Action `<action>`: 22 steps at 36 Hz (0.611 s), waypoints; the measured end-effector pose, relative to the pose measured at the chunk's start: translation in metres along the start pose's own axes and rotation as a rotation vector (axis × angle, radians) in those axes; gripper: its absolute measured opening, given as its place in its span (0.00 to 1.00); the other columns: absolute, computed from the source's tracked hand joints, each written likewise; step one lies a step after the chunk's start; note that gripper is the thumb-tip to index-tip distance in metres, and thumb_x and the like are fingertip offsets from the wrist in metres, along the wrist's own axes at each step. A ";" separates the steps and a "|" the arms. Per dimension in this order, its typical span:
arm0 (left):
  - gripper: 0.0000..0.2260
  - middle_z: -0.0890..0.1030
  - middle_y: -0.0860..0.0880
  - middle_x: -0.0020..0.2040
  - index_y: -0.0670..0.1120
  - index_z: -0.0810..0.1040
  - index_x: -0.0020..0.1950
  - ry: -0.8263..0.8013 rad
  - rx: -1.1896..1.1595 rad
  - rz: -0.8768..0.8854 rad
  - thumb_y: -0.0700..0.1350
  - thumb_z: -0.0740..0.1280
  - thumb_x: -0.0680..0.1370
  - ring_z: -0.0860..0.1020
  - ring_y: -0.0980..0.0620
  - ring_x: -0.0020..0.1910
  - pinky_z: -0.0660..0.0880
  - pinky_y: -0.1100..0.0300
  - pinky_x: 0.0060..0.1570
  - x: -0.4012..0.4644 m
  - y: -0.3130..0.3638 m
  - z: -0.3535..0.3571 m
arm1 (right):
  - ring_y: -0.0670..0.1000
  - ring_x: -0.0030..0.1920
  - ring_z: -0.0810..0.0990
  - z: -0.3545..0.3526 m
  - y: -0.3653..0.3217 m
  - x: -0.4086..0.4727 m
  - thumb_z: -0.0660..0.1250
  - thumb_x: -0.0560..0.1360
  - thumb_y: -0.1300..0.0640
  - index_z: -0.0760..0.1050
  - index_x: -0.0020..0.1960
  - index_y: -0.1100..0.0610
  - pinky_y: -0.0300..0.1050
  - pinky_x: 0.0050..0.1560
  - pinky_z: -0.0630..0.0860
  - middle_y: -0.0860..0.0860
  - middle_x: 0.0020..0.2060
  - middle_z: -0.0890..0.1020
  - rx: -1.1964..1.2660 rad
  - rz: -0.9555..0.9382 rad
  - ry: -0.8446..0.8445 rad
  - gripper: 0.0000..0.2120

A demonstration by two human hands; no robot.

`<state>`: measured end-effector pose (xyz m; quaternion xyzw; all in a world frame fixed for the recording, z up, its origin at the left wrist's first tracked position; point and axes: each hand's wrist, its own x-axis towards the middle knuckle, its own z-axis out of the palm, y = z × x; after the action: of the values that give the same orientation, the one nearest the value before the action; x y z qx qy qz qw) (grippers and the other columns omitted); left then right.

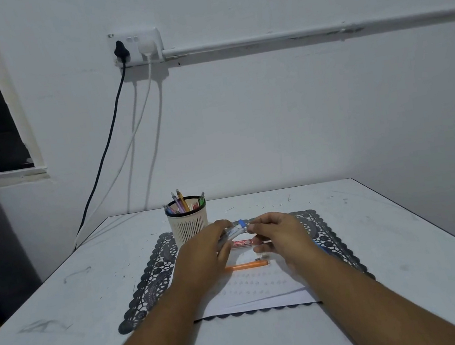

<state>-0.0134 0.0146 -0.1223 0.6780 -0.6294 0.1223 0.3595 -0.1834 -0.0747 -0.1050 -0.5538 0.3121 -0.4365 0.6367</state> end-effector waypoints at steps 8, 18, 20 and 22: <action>0.16 0.82 0.59 0.54 0.61 0.72 0.66 -0.013 -0.010 0.004 0.48 0.69 0.80 0.79 0.57 0.50 0.77 0.57 0.46 0.001 -0.002 0.000 | 0.52 0.37 0.82 0.002 0.000 0.002 0.75 0.76 0.65 0.84 0.49 0.63 0.46 0.36 0.81 0.58 0.39 0.85 0.028 -0.040 0.001 0.03; 0.16 0.81 0.60 0.53 0.62 0.70 0.66 -0.024 -0.008 -0.004 0.49 0.67 0.81 0.78 0.58 0.49 0.78 0.55 0.46 0.001 -0.002 0.001 | 0.48 0.36 0.83 0.004 0.001 0.002 0.76 0.75 0.63 0.84 0.43 0.56 0.50 0.40 0.80 0.52 0.39 0.86 0.018 -0.082 0.012 0.05; 0.16 0.81 0.60 0.53 0.62 0.70 0.66 -0.021 -0.018 -0.009 0.48 0.66 0.81 0.78 0.59 0.49 0.78 0.56 0.46 0.001 -0.002 0.000 | 0.49 0.35 0.83 0.005 0.000 0.001 0.76 0.75 0.63 0.84 0.44 0.57 0.52 0.41 0.80 0.53 0.38 0.86 0.015 -0.077 0.019 0.03; 0.16 0.81 0.60 0.53 0.61 0.71 0.67 -0.022 -0.025 -0.014 0.48 0.67 0.81 0.78 0.59 0.49 0.78 0.57 0.46 0.001 -0.001 0.000 | 0.49 0.36 0.83 0.005 -0.001 0.000 0.76 0.75 0.63 0.84 0.45 0.58 0.51 0.41 0.81 0.53 0.38 0.86 0.016 -0.079 0.022 0.02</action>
<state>-0.0124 0.0140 -0.1225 0.6791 -0.6299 0.1044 0.3621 -0.1792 -0.0728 -0.1035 -0.5557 0.2936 -0.4698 0.6198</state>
